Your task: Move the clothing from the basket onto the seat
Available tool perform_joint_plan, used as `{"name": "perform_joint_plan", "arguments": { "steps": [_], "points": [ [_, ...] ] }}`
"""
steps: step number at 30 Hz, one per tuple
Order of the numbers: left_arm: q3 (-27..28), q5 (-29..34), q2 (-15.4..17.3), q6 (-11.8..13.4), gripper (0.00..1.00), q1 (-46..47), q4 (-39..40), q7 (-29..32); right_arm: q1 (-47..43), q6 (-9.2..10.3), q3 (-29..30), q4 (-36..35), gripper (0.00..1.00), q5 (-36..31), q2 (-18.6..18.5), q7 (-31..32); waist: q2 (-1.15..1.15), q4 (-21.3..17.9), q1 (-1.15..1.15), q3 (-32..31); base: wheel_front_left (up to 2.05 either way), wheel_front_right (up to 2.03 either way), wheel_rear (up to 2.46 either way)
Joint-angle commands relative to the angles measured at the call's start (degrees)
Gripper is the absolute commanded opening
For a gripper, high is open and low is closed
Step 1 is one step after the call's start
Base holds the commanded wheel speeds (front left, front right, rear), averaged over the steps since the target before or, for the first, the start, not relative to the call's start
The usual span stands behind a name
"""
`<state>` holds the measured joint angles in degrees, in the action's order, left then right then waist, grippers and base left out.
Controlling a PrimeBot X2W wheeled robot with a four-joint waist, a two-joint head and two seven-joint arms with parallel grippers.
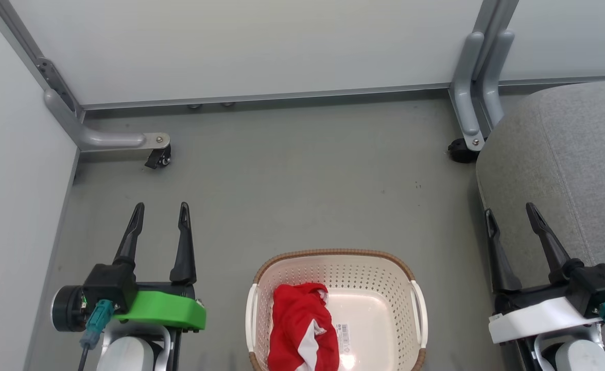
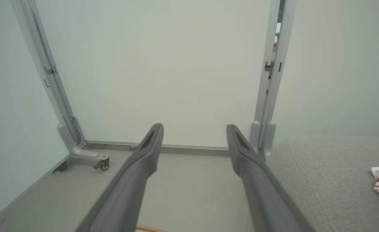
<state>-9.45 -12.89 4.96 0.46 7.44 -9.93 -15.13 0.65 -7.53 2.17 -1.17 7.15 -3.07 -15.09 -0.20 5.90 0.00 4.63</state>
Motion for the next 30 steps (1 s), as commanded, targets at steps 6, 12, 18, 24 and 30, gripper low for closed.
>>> {"name": "perform_joint_plan", "arguments": {
  "steps": [6, 12, 18, 24, 30],
  "points": [
    [1.2, 1.4, -0.4, -0.8, 1.00, -1.7, -0.5, 0.0, -2.5, 0.08, -0.1, -0.2, 1.00, 1.2, 0.1, -0.1, 0.20, 0.7, 0.00, -1.1, 0.00, 0.00, 0.00],
    [1.7, 1.9, -0.8, -1.1, 1.00, -2.3, -0.8, 0.0, -3.6, 0.08, 0.5, 0.3, 1.00, 2.5, 0.1, -0.1, 0.20, 0.9, 0.00, -1.4, 0.00, 0.00, 0.00],
    [2.0, 2.4, -1.2, -1.5, 1.00, -2.2, -1.0, 0.0, -3.8, 0.08, 0.8, 0.7, 1.00, 2.8, 0.1, -0.1, 0.20, 0.7, 0.00, -1.4, 0.00, 0.00, 0.00],
    [2.3, 2.8, -1.3, -1.9, 1.00, -2.1, -1.0, 0.0, -3.4, 0.08, 0.7, 1.0, 1.00, 2.7, 0.1, -0.1, 0.20, 0.3, 0.00, -1.2, 0.00, 0.00, 0.00],
    [2.6, 3.1, -1.5, -2.3, 1.00, -1.8, -1.1, 0.0, -3.2, 0.08, 0.6, 1.2, 1.00, 2.9, 0.1, -0.1, 0.20, 0.0, 0.00, -1.1, 0.00, 0.00, 0.00]
  ]
}}
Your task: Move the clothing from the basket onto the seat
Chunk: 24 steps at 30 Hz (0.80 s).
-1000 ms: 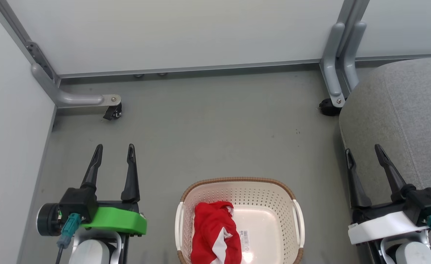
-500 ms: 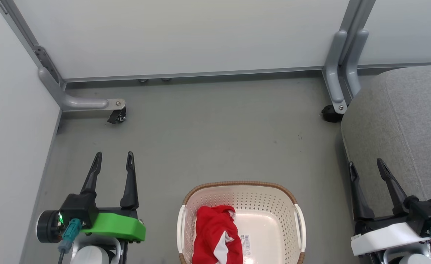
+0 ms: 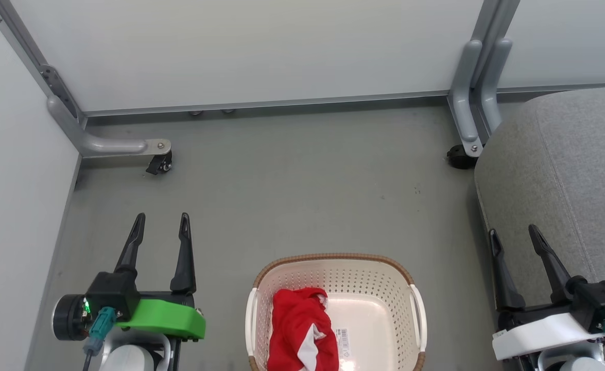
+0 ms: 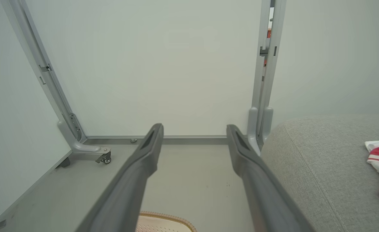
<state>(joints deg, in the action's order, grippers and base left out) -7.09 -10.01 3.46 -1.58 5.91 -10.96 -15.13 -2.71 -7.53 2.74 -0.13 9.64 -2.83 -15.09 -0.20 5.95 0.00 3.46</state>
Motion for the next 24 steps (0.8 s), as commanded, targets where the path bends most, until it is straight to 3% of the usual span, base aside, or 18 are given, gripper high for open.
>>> {"name": "perform_joint_plan", "arguments": {
  "steps": [1, 12, 24],
  "points": [
    [0.2, 0.4, 0.0, -0.3, 1.00, -0.2, -0.1, 0.0, 0.3, 0.08, 0.0, 0.2, 1.00, 0.4, -0.1, -0.1, 0.20, -0.1, 0.00, 0.0, 0.00, 0.00, 0.00],
    [-2.9, 1.7, -0.3, -2.3, 1.00, 3.4, -1.8, 0.0, 2.6, 0.08, -2.1, -0.3, 1.00, 0.4, -0.1, -0.1, 0.20, -2.7, 0.00, 2.7, 0.00, 0.00, 0.00],
    [-6.3, 3.3, 0.2, -4.3, 1.00, 10.3, -6.9, 0.0, 7.9, 0.08, -5.8, -2.1, 1.00, 0.9, -0.1, -0.1, 0.20, -11.1, 0.00, 10.1, 0.00, 0.00, 0.00]
  ]
}}
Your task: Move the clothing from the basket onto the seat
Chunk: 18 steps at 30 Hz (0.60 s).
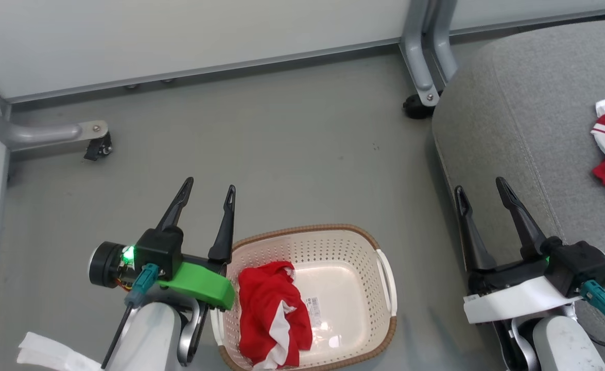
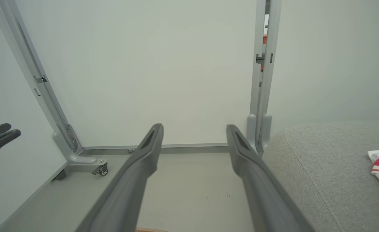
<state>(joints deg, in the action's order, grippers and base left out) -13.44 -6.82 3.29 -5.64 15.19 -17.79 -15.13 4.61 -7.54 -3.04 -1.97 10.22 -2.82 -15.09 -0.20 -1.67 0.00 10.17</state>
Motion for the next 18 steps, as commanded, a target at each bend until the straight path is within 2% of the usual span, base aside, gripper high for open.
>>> {"name": "perform_joint_plan", "arguments": {
  "steps": [1, 10, 18],
  "points": [
    [-0.4, 0.3, 0.6, -0.4, 1.00, 1.8, -0.9, 0.0, 1.1, 0.09, -0.3, -0.5, 1.00, 0.5, -0.1, -0.1, 0.20, -4.4, 0.00, 4.2, 0.00, 0.00, 0.00],
    [-3.2, 1.9, 2.9, -1.3, 1.00, 8.2, -9.2, 0.0, 4.6, 0.09, -2.0, -2.6, 1.00, 2.7, -0.1, -0.1, 0.20, -11.2, 0.00, 12.3, 0.00, 0.00, 0.00],
    [-5.9, 3.0, 6.5, -1.7, 1.00, 15.1, -17.6, 0.1, 8.6, 0.09, -3.6, -4.3, 1.00, 5.5, -0.1, -0.1, 0.20, -16.3, 0.00, 21.3, 0.00, 0.00, 0.00]
  ]
}}
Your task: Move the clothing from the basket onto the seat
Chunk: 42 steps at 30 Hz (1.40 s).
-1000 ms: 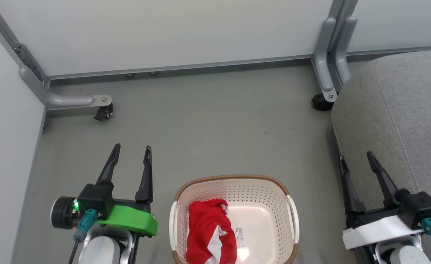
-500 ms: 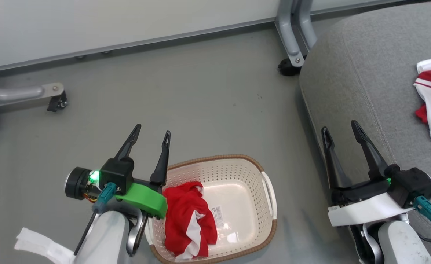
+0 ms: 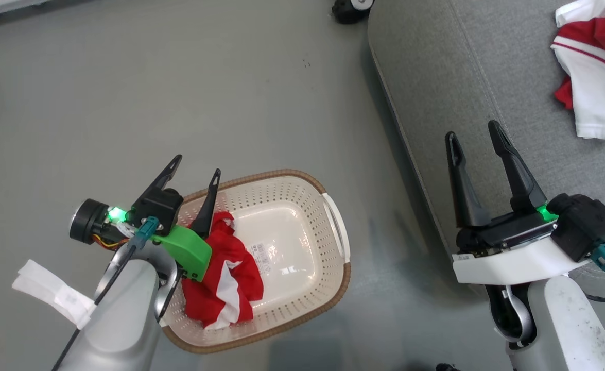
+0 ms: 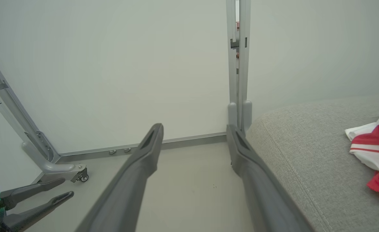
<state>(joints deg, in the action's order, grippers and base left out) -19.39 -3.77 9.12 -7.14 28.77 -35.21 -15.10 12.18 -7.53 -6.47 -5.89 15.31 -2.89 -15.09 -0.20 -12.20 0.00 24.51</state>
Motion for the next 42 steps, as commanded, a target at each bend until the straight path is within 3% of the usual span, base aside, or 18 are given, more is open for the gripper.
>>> {"name": "perform_joint_plan", "arguments": {
  "steps": [1, 26, 42],
  "points": [
    [-0.2, 0.0, 1.0, -0.2, 1.00, 2.2, -1.4, 0.1, 1.4, 0.08, -0.3, -0.5, 1.00, 0.6, 0.0, -0.1, 0.20, -6.1, 0.00, 7.7, 0.00, 0.00, 0.00],
    [-12.6, 2.1, 7.6, -0.3, 1.00, 16.3, -29.4, 4.7, 10.2, 0.08, -3.9, -4.5, 1.00, 6.3, 0.0, -0.1, 0.20, -13.8, 0.00, 25.7, 0.00, 0.00, 0.00],
    [-20.8, 8.0, 8.4, 0.9, 1.00, 20.9, -37.1, 13.8, 10.6, 0.08, -3.5, -6.2, 1.00, 7.9, 0.0, -0.1, 0.20, -14.9, 0.00, 29.2, 0.00, 0.00, 0.00]
  ]
}}
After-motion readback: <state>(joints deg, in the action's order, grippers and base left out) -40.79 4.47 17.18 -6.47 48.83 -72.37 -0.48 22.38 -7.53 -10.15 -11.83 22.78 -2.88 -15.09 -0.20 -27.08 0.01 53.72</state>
